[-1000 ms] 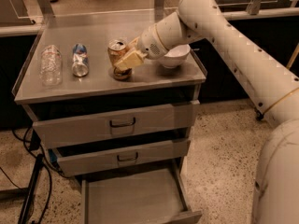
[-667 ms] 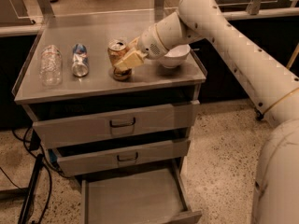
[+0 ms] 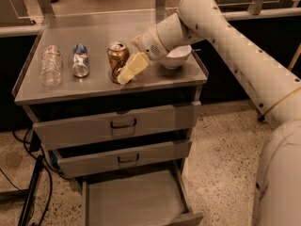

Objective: Pick orange can from bottom drawer and place on counter

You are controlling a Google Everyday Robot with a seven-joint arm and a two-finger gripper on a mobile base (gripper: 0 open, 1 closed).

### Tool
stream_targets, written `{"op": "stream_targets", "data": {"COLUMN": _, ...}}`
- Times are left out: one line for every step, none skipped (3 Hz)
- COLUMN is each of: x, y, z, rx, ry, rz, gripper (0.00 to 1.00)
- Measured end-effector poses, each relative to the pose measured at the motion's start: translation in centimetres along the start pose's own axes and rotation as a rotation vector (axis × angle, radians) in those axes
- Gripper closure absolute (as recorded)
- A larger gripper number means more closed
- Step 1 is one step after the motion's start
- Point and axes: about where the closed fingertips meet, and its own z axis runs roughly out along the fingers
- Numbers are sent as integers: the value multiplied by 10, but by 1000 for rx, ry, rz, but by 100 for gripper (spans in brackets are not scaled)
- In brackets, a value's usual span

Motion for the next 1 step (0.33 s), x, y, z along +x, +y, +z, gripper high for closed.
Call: {"op": "stream_targets", "data": {"x": 0, "y": 0, "z": 0, "rx": 0, "ry": 0, "rz": 0, "gripper": 0}}
